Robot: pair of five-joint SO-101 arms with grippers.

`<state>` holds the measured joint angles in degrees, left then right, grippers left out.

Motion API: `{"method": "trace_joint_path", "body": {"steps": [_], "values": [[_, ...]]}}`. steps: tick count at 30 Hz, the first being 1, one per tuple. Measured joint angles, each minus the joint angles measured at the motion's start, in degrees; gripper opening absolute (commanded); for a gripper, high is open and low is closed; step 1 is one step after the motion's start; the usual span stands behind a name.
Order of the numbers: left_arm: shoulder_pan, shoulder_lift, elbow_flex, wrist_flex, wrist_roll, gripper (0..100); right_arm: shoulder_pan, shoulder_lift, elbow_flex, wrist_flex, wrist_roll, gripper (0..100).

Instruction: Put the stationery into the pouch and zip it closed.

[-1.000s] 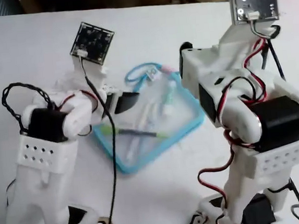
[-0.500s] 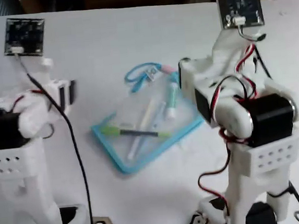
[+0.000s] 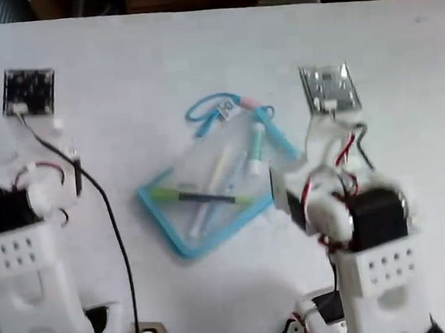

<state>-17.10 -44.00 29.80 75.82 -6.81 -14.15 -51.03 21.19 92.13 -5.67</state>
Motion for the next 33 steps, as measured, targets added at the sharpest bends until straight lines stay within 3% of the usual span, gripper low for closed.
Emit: {"method": "trace_joint_path", "body": {"steps": [11,15,26,33], "values": [[0.0,-31.3,32.1,-18.5,0.0,2,-0.1,-35.5,40.4,-22.8,11.6,1.8],[0.0,-39.7,41.6,-20.8,0.0,2,-0.1,-49.1,52.7,-27.6,16.2,1.8],[0.0,-56.4,66.5,-21.2,0.0,2,-0.1,-51.7,70.7,-28.4,20.3,1.8],[0.0,-58.9,67.4,-19.3,0.0,2,5.8,-51.9,75.1,-28.4,20.5,1.8]]}}
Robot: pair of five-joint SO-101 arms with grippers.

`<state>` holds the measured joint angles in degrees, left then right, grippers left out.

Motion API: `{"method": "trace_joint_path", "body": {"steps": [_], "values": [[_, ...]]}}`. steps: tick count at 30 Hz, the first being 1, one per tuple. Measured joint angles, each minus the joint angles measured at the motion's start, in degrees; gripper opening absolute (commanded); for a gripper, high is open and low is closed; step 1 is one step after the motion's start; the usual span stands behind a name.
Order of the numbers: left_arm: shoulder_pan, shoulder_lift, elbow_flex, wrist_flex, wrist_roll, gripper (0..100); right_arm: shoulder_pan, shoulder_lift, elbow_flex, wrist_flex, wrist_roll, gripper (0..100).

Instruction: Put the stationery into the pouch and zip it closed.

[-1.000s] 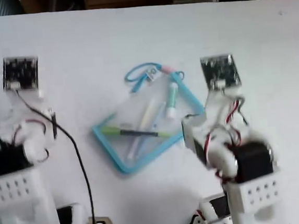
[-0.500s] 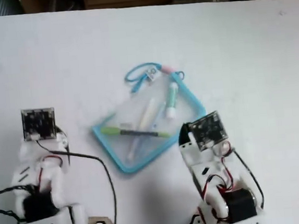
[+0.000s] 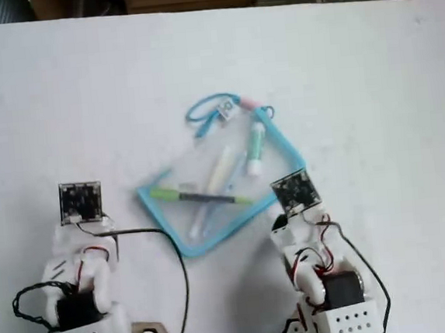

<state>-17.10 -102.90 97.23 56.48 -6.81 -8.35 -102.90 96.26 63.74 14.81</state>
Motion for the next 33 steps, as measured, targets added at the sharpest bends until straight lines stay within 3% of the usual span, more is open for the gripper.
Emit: {"method": "trace_joint_path", "body": {"steps": [10,33], "values": [[0.0,0.0,0.0,5.9,0.0,2,11.7,0.0,0.0,8.4,0.3,1.8],[0.0,0.0,0.0,7.5,0.1,2,11.9,0.0,0.0,8.6,0.3,1.8]]}}
